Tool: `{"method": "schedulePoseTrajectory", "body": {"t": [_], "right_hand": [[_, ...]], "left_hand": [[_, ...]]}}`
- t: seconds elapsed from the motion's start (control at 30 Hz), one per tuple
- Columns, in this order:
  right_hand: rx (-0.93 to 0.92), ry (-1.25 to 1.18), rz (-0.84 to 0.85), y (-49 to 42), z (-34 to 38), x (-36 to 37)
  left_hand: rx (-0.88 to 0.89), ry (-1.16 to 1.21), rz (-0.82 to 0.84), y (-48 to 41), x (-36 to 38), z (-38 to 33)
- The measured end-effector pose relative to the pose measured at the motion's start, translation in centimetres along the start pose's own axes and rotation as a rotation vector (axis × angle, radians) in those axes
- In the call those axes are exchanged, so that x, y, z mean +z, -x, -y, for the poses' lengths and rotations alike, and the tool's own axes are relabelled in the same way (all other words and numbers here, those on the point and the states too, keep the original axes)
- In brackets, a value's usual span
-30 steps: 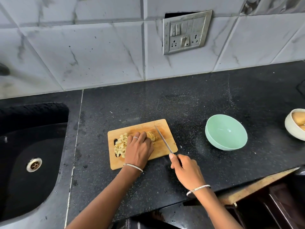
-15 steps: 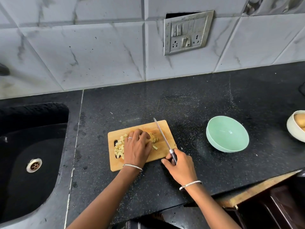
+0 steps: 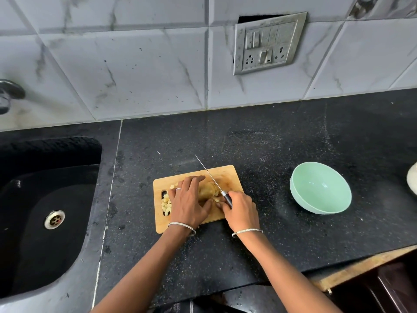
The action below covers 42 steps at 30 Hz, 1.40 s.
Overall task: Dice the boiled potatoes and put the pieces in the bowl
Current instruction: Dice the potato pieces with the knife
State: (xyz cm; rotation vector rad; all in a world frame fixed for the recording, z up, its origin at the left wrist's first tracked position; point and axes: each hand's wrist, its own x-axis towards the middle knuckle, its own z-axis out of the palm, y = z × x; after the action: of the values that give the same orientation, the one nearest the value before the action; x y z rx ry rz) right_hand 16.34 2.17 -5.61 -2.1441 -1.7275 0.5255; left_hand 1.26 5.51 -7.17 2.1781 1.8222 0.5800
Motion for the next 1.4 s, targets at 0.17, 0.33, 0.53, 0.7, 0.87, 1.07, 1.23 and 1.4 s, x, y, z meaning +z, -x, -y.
{"method": "schedulePoseTrajectory", "body": {"t": [0.17,0.33,0.53,0.7,0.87,1.07,1.23,1.4], "right_hand": [[-0.069,0.075,-0.01,-0.5,0.5,-0.1],[-0.158,0.111,-0.033,-1.0,0.8,-0.3],[-0.293,0.13,-0.054,-2.2,0.5,-0.7],[-0.4,0.084,-0.092,-3.3,-0.1,-0.6],[-0.307,-0.208,-0.091,-3.8,-1.1,0.0],[-0.086,-0.457,-0.105,-4.1,-2.9,-0.6],[-0.097,-0.427,0.081,-4.0,-4.1,-0.7],[-0.127,-0.39,0.13,-4.5,-3.5,-0.5]], "left_hand": [[0.0,-0.035,0.041,-0.5,0.2,0.0],[-0.001,-0.054,0.05,-0.7,0.0,0.0],[-0.009,-0.058,0.073,-0.8,-0.2,-0.1],[-0.023,-0.071,0.095,-1.0,-0.4,-0.3],[-0.042,-0.075,0.117,-1.4,-0.4,-0.4],[-0.009,-0.115,0.157,-2.3,0.0,-0.7],[0.002,-0.079,0.161,-2.3,0.1,-0.9],[0.005,-0.064,0.177,-2.2,0.0,-0.5]]}}
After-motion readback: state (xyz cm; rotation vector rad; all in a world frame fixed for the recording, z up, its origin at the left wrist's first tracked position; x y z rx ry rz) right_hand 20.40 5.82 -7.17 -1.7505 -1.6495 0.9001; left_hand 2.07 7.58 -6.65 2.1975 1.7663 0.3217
